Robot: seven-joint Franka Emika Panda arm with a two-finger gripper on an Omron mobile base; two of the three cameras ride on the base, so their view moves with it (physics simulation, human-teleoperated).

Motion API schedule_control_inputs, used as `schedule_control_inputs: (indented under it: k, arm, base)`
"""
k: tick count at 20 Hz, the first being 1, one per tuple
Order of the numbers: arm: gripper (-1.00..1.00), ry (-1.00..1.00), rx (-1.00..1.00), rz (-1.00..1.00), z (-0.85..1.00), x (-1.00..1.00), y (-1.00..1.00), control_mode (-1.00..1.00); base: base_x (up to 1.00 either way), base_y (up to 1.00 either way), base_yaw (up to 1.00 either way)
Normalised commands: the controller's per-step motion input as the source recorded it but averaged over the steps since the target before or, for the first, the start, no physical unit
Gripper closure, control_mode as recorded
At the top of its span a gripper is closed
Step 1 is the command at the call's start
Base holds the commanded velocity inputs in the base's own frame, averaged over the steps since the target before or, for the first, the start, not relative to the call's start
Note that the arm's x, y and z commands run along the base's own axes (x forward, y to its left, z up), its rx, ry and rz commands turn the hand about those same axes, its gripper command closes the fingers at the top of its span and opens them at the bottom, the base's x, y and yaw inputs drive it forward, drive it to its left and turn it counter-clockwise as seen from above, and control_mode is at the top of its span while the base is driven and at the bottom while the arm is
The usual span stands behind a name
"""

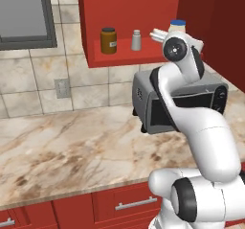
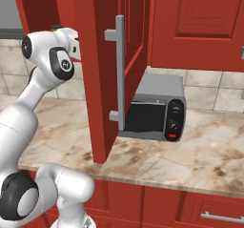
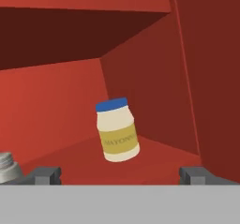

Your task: Collect the turmeric, mayonnaise, and shaker from the cabinet and place them next to the stove.

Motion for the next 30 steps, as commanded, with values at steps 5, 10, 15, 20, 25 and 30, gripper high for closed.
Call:
schedule_control_inputs:
  k: [5, 10, 15, 20, 25, 30]
  arm:
    - [-1.0, 0.04, -0.06, 0.0, 0.03, 0.2, 0.11, -1.0]
    - [-1.0, 0.14, -0.1, 0.0, 0.02, 0.44, 0.23, -1.0]
    - [-1.0, 0.11, -0.03, 0.0, 0.0, 0.27, 0.06, -1.0]
    - [-1.0, 0.08, 0.05, -0.05, 0.0, 0.43, -0.2, -1.0]
    - [-1.0, 0.08, 0.08, -0.08, 0.02, 0.47, -0.36, -1.0]
    - [-1.0, 0.01, 0.02, -0.07, 0.04, 0.29, -0.1, -1.0]
  base:
    - [0.0, 0.0, 0.0]
    - [0.0, 0.0, 0.0]
    - [0.0, 0.0, 0.0]
    - [0.0, 0.0, 0.0]
    - [0.0, 0.0, 0.0]
    - [0.0, 0.0, 0.0]
